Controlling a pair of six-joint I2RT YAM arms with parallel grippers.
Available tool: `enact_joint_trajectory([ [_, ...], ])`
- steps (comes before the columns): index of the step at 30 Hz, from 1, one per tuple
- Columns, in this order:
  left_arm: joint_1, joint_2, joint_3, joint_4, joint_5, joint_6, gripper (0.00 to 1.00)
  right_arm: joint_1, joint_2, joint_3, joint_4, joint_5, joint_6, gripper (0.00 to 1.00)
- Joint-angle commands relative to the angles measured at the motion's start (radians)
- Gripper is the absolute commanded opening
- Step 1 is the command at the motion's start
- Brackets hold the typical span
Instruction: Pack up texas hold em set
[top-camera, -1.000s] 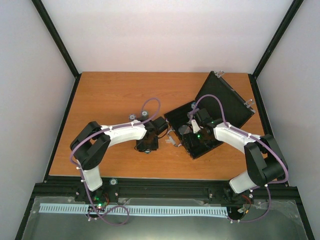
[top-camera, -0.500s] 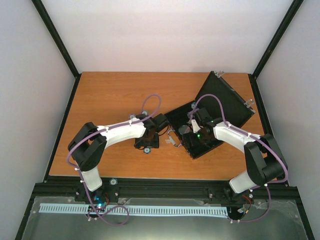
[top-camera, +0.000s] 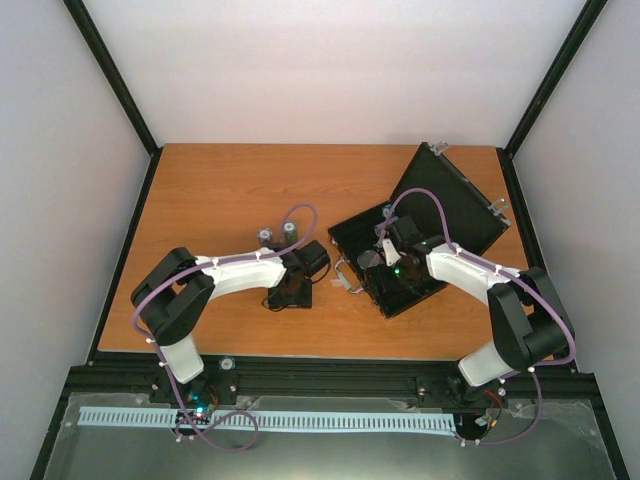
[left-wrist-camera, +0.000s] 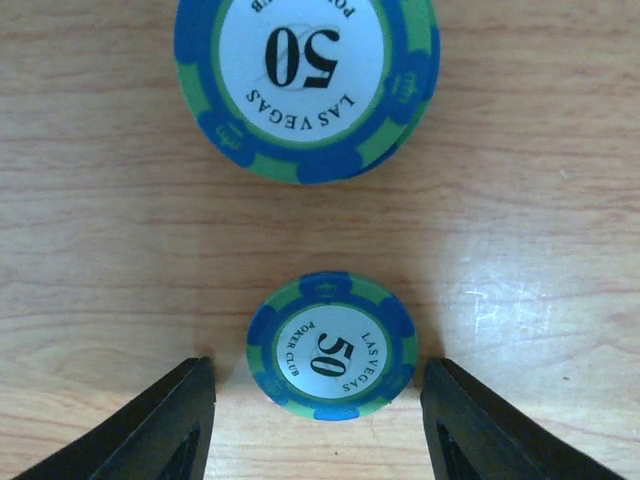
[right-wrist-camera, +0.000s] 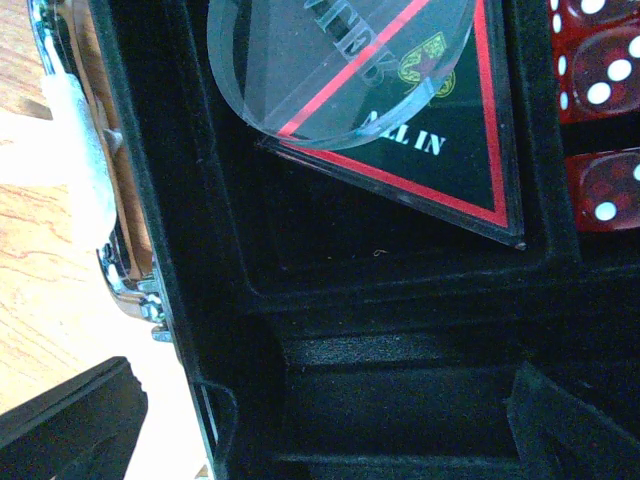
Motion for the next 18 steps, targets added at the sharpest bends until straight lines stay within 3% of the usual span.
enact_joint_trajectory([
  [1,-0.011,0.021,-0.049,0.055,-0.014,0.044,0.59,-0.004,0.015,-0.004,-0.032,-0.015,0.008,1.00],
  [5,-0.011,0.036,-0.071,0.065,-0.013,0.059,0.56,-0.004,0.013,-0.004,-0.032,-0.012,0.006,1.00],
  [11,-0.011,0.055,-0.064,0.055,-0.037,0.090,0.44,-0.004,0.015,-0.008,-0.030,-0.014,0.011,1.00],
  [18,-0.011,0.049,-0.076,0.039,-0.054,0.096,0.40,-0.004,0.006,-0.008,-0.035,-0.011,0.013,1.00],
])
